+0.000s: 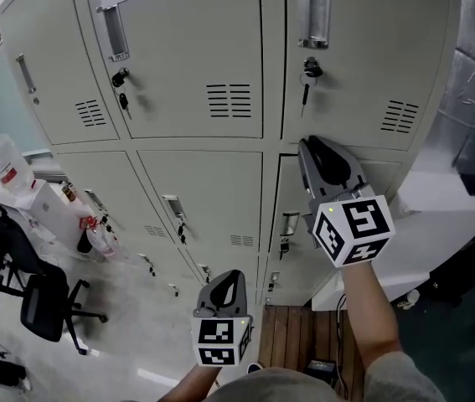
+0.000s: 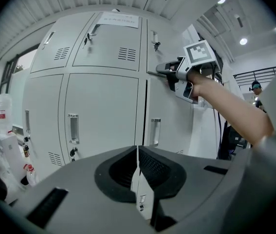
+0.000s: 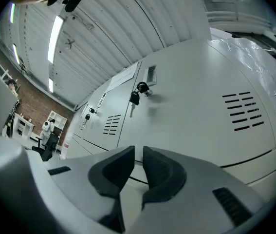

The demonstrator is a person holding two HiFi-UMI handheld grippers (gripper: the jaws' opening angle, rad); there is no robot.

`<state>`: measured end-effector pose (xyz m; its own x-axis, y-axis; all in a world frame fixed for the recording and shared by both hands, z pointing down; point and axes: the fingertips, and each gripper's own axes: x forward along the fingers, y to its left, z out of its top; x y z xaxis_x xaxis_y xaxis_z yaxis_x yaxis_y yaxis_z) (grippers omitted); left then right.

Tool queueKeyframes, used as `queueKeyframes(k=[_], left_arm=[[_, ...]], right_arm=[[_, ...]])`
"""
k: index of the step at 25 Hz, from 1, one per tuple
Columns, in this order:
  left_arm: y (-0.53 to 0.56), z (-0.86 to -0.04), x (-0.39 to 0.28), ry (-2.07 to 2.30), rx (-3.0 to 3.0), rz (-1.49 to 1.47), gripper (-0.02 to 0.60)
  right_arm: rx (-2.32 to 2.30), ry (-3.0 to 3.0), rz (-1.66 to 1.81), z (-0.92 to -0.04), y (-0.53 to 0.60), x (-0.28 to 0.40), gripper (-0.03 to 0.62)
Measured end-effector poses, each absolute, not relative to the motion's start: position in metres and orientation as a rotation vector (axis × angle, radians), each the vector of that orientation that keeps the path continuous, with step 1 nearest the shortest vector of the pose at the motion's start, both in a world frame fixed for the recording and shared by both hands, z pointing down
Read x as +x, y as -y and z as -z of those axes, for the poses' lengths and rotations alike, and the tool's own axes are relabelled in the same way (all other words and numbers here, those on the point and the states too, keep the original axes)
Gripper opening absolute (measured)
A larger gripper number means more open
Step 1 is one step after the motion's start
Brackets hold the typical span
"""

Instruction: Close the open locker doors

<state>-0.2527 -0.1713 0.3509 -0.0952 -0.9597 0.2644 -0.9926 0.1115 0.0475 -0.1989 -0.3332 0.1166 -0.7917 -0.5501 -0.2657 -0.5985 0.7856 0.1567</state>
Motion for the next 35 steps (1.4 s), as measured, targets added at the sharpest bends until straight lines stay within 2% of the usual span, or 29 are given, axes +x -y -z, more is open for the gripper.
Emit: queueKeyframes(k=[6, 19, 27, 35], left_arm=[[0.172, -0.353, -0.258, 2.154, 1.929, -0.206, 0.011], [0.168, -0.356, -0.252, 2.137, 1.946, -0.215, 0.011], [0.151, -0.369, -0.226, 2.089, 1.992, -0.274, 0.011], [0.135, -0.387, -0.175, 2.043, 2.056, -0.288, 0.011]], right_arm=[[-0.988, -2.734, -0.329, -0.114, 0.345, -0.201, 0.048], [-0.997, -2.738, -0.400, -0.116, 0.326, -0.184, 0.046], [-1.053, -2.837, -0.306, -0.182, 0.270, -0.109, 0.046], [-1.245, -2.935, -0.107, -0.289, 0.230, -0.002, 0.046]])
